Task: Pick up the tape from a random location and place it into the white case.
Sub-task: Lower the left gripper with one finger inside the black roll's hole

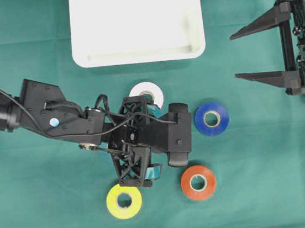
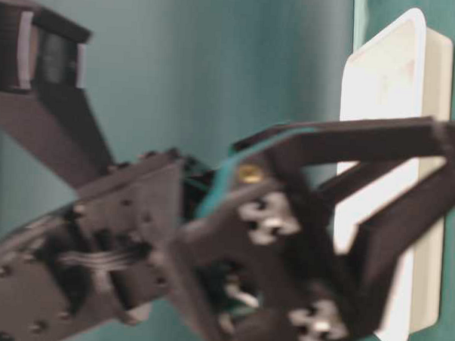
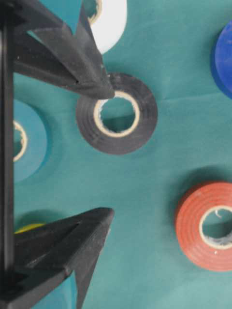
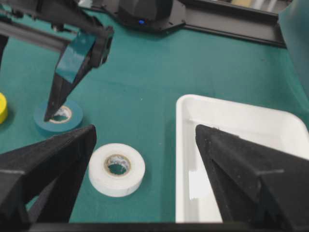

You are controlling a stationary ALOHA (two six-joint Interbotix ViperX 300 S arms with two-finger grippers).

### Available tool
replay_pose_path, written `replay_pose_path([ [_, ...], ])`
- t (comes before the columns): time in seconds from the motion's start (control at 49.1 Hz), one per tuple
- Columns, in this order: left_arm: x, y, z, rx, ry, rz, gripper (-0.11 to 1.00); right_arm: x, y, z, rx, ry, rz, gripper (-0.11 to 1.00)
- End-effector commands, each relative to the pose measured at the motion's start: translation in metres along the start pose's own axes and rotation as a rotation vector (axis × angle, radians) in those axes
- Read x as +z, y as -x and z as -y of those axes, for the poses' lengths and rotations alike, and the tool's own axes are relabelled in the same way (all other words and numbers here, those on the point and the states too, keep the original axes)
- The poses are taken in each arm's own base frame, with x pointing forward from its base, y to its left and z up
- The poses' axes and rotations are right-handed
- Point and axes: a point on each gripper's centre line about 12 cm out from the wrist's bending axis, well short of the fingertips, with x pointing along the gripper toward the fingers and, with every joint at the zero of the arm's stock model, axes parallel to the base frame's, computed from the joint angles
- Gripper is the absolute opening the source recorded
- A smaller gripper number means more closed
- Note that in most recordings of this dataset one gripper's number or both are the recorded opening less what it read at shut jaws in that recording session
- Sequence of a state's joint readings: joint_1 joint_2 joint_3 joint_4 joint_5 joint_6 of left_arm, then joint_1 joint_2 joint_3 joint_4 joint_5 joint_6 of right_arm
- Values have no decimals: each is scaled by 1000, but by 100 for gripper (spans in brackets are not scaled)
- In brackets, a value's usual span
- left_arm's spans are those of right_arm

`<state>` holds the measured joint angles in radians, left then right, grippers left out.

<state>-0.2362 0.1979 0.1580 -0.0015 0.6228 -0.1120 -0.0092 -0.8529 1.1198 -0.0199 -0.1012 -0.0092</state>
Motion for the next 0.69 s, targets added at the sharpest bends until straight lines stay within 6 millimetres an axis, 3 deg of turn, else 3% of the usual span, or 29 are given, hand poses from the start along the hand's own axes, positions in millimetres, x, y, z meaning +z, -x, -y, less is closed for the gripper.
replay_pose_path([
  [0.0, 7, 5, 2, -6, -5, 49, 99, 10, -2, 1, -2, 0, 24, 93],
  [0.55, -28, -66, 2, 1, -12, -49, 99, 8, -3, 1, -2, -2, 17, 93],
  [0.672, -31, -73, 0, 3, -11, -52, 99, 7, -4, 1, -2, -2, 12, 93],
])
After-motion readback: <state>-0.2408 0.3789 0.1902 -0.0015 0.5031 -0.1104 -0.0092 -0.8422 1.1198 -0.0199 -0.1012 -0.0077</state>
